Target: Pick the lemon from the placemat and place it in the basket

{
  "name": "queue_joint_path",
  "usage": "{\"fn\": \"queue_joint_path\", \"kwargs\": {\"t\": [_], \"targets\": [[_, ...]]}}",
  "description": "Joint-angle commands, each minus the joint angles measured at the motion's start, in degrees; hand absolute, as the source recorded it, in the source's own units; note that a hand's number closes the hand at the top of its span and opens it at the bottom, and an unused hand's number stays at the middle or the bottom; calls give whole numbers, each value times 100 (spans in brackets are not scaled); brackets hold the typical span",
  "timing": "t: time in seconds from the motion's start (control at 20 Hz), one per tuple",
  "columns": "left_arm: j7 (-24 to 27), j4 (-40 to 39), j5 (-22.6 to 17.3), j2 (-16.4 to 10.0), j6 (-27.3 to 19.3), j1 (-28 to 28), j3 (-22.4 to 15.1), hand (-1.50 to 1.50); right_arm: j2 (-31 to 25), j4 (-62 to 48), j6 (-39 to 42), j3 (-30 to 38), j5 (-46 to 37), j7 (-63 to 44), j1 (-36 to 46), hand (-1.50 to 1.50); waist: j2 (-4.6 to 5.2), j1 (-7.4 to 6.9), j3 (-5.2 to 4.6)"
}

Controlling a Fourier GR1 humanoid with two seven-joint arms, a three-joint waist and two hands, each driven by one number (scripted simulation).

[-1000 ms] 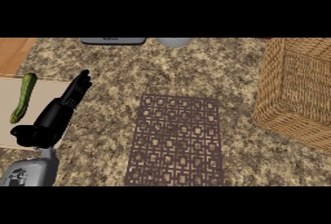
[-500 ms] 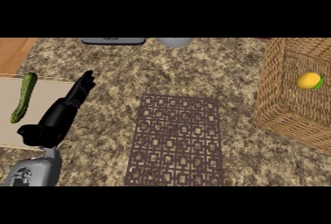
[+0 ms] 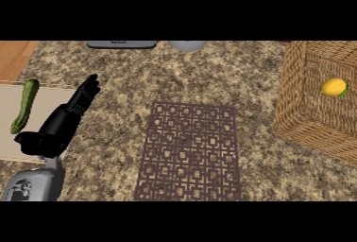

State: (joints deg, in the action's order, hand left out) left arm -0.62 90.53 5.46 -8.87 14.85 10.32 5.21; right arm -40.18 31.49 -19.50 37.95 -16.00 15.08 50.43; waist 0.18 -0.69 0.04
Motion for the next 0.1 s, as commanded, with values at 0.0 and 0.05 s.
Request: {"fn": "queue_joint_path", "kwargs": {"t": [0.0, 0.05], "targets": [[-18, 396, -37, 42, 24, -367, -53, 0, -346, -26, 408, 328, 477, -277, -124, -150, -24, 22, -1], [-51, 67, -144, -146, 100, 11, 175, 0, -274, 257, 640, 139, 456, -813, -151, -150, -44, 111, -9]]}}
